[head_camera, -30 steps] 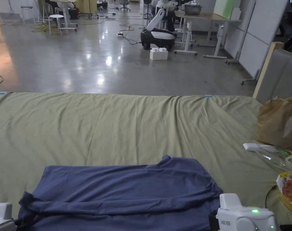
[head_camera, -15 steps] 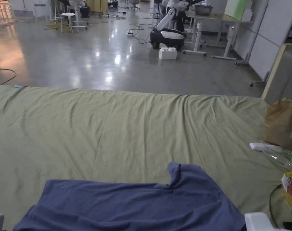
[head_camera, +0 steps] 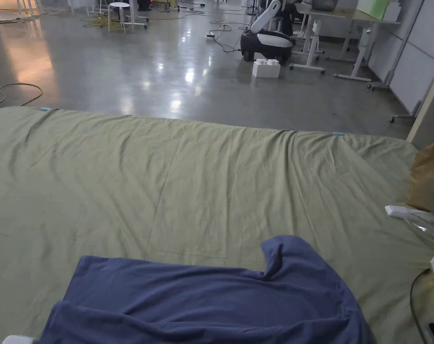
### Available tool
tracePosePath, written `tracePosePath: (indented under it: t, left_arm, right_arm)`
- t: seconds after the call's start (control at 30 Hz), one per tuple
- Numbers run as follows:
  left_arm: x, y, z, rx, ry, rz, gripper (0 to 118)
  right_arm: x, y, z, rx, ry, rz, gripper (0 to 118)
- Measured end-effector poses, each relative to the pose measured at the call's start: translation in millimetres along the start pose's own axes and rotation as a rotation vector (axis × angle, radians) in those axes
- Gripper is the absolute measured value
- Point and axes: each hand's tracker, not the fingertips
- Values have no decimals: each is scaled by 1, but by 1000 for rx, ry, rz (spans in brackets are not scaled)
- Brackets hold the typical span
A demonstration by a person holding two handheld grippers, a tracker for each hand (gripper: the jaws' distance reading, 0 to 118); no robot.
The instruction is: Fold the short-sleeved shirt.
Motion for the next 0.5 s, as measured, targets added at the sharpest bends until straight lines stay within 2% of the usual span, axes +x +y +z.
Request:
tracePosePath:
  t: [0.03, 0.07, 0.13, 0.17, 0.23, 0.3, 0.33, 0.5]
  left_arm:
    - [2, 2, 0, 4, 6, -2, 10]
    - [3, 4, 3, 12, 6, 0, 10]
    - [0, 6, 9, 31, 0, 9, 14]
    - [-1, 9, 15, 111, -5, 34, 19]
    - [-1, 17, 27, 200, -35, 65, 28]
    - [-1, 28, 38, 304, -37, 100, 55]
    - [4, 35, 44, 357, -28, 100, 63]
    - [31, 65, 75, 597, 25, 71, 65]
  right_arm:
    - [-1, 1, 3, 0, -12, 1, 16]
    - [-1, 3, 7, -3, -23, -2, 26]
    - [2, 7, 21, 51, -60, -44, 54]
    - [2, 11, 28, 95, -70, -68, 70]
    - [2, 24, 45, 200, -75, -97, 75]
    - [-1, 36, 59, 331, -75, -129, 76]
    - [-3, 42, 64, 401, -71, -146, 78]
    - [-23, 76, 88, 680, -119, -203, 81]
